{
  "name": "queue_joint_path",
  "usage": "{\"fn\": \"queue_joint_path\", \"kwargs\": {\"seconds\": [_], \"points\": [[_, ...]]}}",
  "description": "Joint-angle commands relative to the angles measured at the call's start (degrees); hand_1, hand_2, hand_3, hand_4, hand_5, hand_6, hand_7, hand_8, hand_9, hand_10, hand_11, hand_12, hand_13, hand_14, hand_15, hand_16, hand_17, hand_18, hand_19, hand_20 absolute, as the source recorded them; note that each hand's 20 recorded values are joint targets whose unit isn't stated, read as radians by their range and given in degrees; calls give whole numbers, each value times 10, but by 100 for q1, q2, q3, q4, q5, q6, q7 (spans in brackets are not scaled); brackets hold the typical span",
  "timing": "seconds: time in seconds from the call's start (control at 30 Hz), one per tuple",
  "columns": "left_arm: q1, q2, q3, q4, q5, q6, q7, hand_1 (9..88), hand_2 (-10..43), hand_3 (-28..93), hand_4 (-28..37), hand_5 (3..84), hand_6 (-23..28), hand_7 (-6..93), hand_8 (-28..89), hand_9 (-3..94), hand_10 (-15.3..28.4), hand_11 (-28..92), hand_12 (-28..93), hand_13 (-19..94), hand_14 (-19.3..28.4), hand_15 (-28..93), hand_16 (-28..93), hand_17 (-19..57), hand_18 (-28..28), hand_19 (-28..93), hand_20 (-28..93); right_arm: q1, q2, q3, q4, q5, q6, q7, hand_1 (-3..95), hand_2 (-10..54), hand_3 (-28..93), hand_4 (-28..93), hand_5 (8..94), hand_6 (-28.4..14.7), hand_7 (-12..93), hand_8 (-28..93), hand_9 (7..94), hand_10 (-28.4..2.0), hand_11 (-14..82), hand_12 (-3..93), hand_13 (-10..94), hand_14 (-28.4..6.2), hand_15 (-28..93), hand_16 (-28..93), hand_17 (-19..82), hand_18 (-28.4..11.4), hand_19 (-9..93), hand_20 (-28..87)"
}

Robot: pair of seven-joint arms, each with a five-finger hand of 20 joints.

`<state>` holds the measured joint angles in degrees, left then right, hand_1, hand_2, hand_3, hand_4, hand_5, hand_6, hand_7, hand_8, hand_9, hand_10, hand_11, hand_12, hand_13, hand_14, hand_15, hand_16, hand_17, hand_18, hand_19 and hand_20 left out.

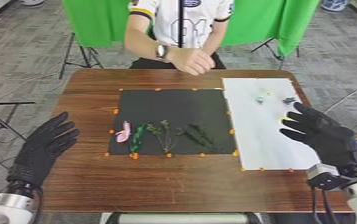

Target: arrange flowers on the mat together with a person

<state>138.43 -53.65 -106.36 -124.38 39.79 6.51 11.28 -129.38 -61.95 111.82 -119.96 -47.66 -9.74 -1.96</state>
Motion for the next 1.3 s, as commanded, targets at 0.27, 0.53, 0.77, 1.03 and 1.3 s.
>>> {"fn": "queue_joint_path", "kwargs": {"seconds": [0.27, 0.53, 0.77, 1.03, 1.3], "points": [[162, -51, -43, -29, -18, -13, -67, 261, -8, 705, -179, 289, 23, 211, -100, 260, 116, 227, 180, 219, 144, 328, 11, -79, 213, 463, 81, 263, -90, -321, 78, -11, 303, -144, 176, 5, 875, -222, 379, -34, 151, -96, 401, -141, 101, 217, 341, -128, 224, 277, 105, -209, 446, 231], [35, -2, -49, -6, 33, -80, -69, 260, -10, 707, -179, 290, 23, 210, -100, 262, 116, 228, 180, 220, 143, 327, 11, -79, 214, 464, 81, 303, -94, -341, 119, 103, 281, -185, 175, 6, 876, -222, 382, -36, 155, -96, 405, -142, 107, 215, 341, -127, 234, 259, 106, -209, 450, 233], [176, -109, -54, -52, -7, -13, -81, 260, -9, 705, -178, 290, 23, 209, -100, 261, 116, 228, 179, 219, 144, 328, 11, -80, 214, 465, 82, 236, -90, -321, 72, -64, 237, -39, 175, 6, 877, -223, 384, -38, 154, -96, 403, -144, 109, 214, 339, -128, 241, 251, 106, -209, 450, 232], [281, -112, -131, -81, -33, 45, -12, 260, -9, 706, -178, 290, 23, 209, -100, 261, 116, 228, 180, 219, 144, 328, 11, -80, 214, 465, 81, 440, -51, -432, 170, -109, 112, -39, 174, 5, 879, -222, 385, -38, 157, -97, 404, -145, 112, 215, 340, -129, 248, 246, 106, -209, 451, 232], [144, -68, -127, -53, -16, 6, -114, 261, -8, 704, -178, 290, 23, 209, -100, 260, 116, 227, 180, 219, 144, 327, 11, -80, 214, 465, 81, 455, -15, -431, 159, -88, 278, -23, 174, 5, 880, -223, 386, -38, 158, -97, 404, -146, 113, 216, 339, -129, 250, 243, 105, -209, 451, 232]]}}
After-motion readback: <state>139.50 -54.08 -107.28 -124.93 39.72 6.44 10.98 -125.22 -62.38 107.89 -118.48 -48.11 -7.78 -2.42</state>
